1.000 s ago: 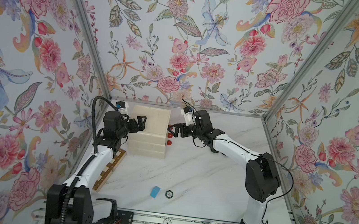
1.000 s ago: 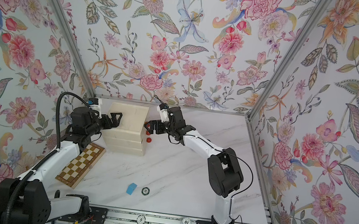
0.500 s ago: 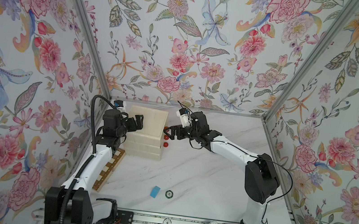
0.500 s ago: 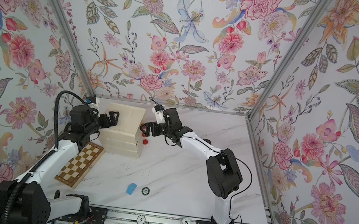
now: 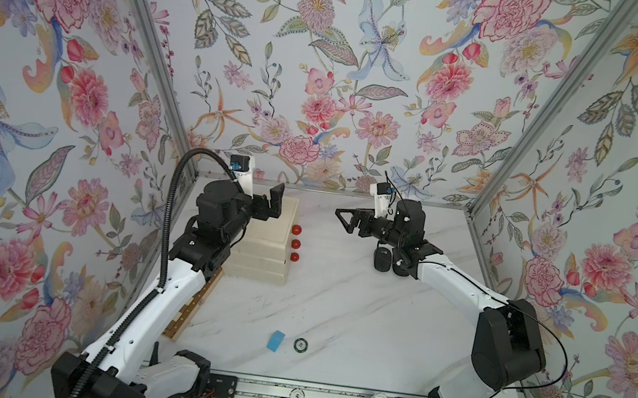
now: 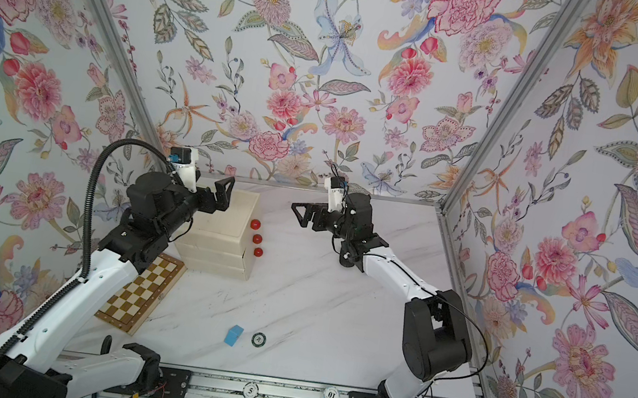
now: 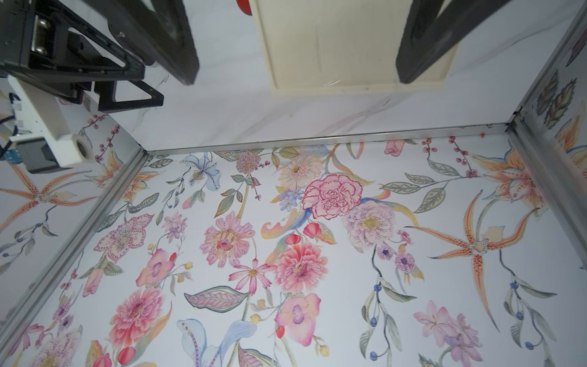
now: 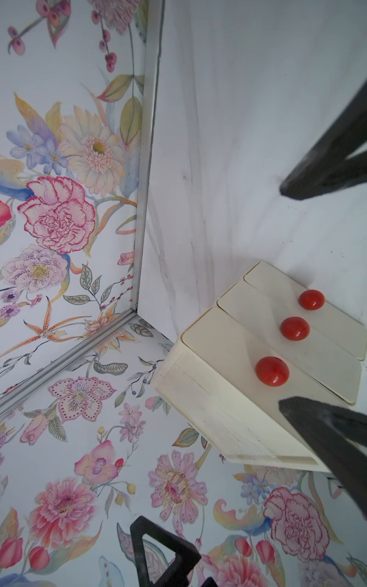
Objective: Take the mice out of the drawer
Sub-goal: Open the drawer in the storage box.
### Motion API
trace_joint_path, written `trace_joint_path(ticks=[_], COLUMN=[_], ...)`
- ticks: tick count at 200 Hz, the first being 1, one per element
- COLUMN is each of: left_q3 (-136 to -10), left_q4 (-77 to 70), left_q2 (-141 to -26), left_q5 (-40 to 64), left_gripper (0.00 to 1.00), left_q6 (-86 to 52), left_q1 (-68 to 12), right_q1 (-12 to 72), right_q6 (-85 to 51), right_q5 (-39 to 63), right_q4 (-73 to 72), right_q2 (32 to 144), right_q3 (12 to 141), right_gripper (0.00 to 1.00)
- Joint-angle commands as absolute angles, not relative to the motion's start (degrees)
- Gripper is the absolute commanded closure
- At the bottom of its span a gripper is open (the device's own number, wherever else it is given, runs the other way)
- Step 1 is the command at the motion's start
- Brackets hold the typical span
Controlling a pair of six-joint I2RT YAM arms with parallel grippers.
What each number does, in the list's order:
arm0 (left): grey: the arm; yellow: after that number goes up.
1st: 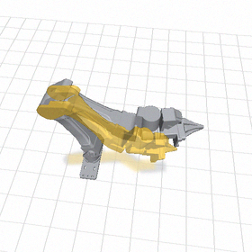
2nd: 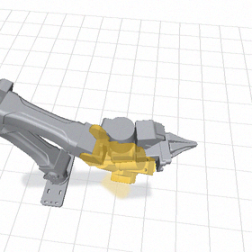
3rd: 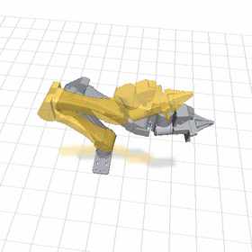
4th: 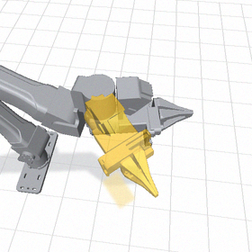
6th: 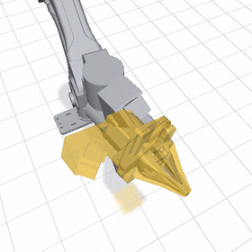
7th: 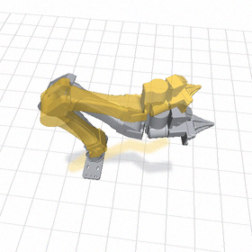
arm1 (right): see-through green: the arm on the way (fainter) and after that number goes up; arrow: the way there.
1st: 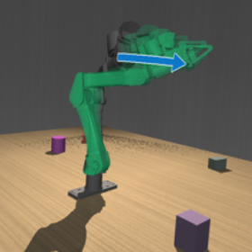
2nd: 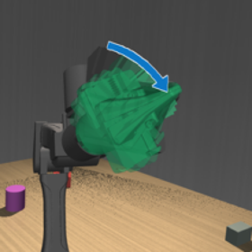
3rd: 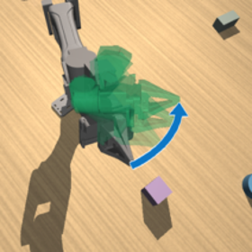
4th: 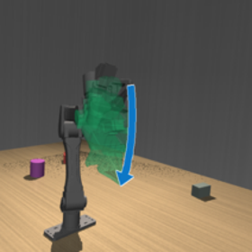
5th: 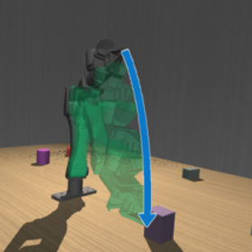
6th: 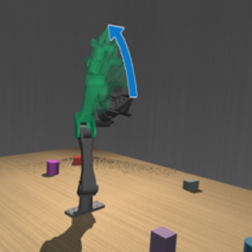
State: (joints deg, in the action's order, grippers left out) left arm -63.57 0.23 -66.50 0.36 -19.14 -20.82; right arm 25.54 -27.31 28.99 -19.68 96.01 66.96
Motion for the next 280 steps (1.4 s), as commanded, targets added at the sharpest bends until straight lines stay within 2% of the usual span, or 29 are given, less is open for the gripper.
trace_joint_path(ticks=[1, 62, 89, 126, 187, 230, 280], left_q3=[-60.64, -53.49, -51.36, -46.85, -44.41, -43.33, -43.11], left_q4=[-5.18, -20.54, -22.26, -25.53, -26.15, -26.09, -25.93], left_q2=[-69.82, -72.95, -73.55, -73.73, -73.76, -72.87, -72.67], left_q5=[-10.56, -15.52, -15.98, -16.96, -17.28, -17.31, -17.19], left_gripper=[0.00, 0.00, 0.01, 0.00, 0.00, 0.01, 0.00], left_q6=[-13.72, -13.70, -14.93, -17.84, -19.92, -20.90, -21.07], left_q1=[-23.90, -25.27, -25.21, -25.15, -25.14, -25.16, -25.21], right_q1=[25.93, 29.18, 31.63, 33.46, 35.73, 35.79, 36.47], right_q6=[-33.00, -43.05, -46.54, -51.18, -50.27, -49.93, -49.26], right_q5=[34.88, 44.08, 47.85, 48.52, 47.66, 47.11, 47.20], right_q4=[-26.92, -37.70, -40.87, -47.83, -45.53, -42.93, -41.53], right_q2=[99.95, 112.49, 117.39, 120.79, 123.15, 124.26, 124.63], right_q3=[66.09, 67.85, 69.92, 69.84, 72.28, 74.46, 74.65], right_gripper=[0.02, 0.13, 0.22, 0.20, 0.25, 0.38, 0.45])
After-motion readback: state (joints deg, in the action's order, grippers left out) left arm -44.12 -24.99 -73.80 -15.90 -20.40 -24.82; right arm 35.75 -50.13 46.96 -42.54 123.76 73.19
